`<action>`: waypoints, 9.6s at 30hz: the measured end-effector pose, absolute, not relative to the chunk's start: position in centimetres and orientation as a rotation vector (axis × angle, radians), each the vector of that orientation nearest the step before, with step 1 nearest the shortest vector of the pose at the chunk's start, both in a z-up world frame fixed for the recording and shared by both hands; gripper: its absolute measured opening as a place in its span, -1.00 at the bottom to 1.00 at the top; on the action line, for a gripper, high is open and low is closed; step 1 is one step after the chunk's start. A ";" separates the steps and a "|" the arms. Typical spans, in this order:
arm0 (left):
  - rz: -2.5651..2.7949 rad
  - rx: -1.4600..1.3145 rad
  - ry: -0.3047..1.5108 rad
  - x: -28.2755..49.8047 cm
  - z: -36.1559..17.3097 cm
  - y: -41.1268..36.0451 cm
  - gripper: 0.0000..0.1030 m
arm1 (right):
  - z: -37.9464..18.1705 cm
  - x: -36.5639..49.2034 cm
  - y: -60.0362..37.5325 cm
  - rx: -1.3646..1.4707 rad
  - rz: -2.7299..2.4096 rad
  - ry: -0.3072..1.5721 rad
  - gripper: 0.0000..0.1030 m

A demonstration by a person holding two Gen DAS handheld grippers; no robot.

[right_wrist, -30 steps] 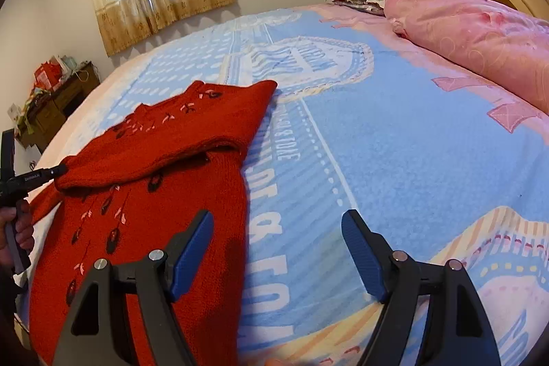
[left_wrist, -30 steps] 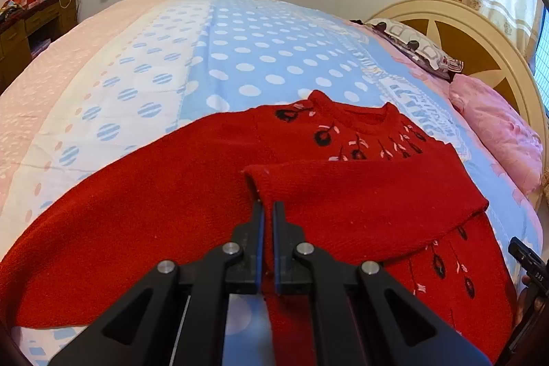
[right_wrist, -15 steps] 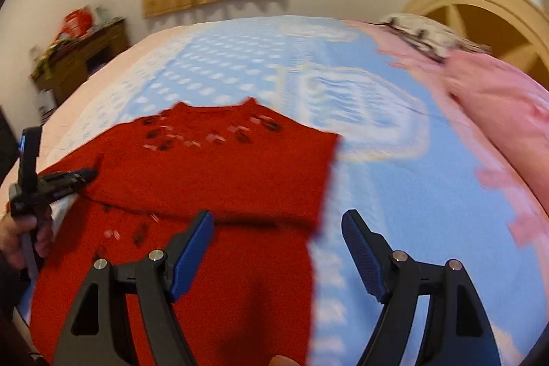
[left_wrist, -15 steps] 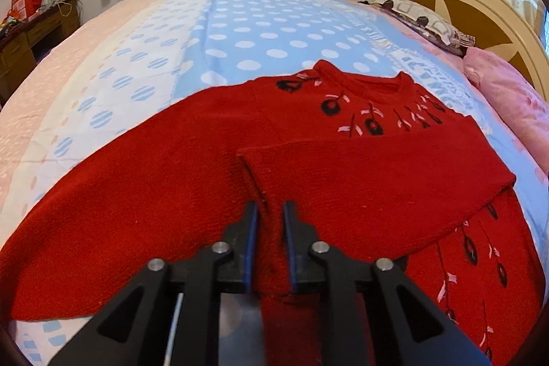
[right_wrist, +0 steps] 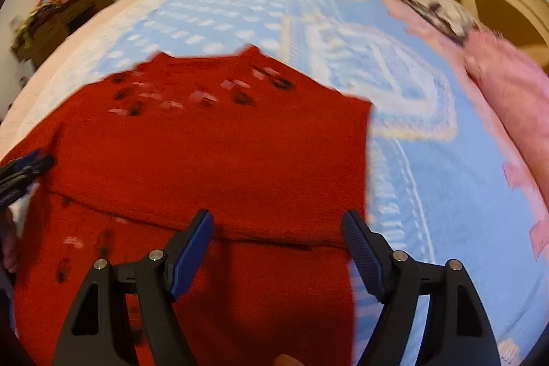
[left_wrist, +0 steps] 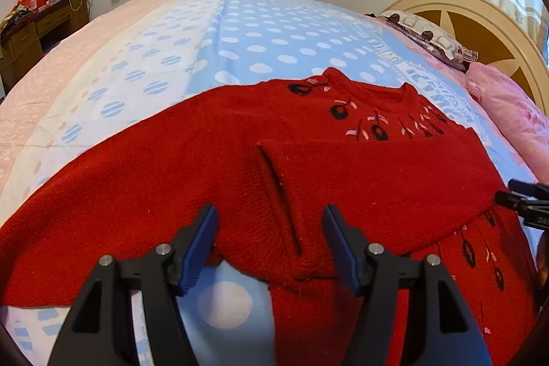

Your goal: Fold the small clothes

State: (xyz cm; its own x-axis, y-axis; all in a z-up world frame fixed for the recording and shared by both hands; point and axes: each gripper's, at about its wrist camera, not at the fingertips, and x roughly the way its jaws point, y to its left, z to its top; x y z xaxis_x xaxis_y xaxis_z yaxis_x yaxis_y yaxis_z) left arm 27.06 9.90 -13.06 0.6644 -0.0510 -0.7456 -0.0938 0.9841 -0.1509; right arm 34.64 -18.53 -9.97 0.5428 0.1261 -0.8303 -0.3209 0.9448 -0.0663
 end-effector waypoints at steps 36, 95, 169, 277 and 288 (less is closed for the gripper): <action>0.069 -0.177 0.855 25.5 -12.8 10.6 0.54 | -14.5 34.4 -5.1 -0.253 0.431 0.998 0.68; 0.494 -0.411 0.813 9.9 -10.8 33.1 -0.83 | -10.2 19.0 -9.2 -0.277 0.634 0.868 0.68; -0.215 -0.099 0.878 35.6 -3.0 -12.0 -0.69 | -10.0 19.4 -25.5 -0.043 0.456 0.831 0.68; 0.215 -0.076 0.847 24.9 -13.2 11.7 1.00 | -12.8 36.4 -22.1 -0.107 0.216 0.958 0.14; 0.207 -0.077 0.813 23.7 -11.9 11.3 1.00 | -11.5 35.0 -22.2 -0.096 0.222 0.938 0.21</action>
State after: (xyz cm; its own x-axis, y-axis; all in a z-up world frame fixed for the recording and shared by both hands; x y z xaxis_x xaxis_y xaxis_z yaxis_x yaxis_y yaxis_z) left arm 23.66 11.28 -11.91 0.6682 0.1538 -0.7279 -0.2127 0.9771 0.0112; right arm 34.96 -22.17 -11.54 0.5706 0.1475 -0.8079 -0.2304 0.9730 0.0150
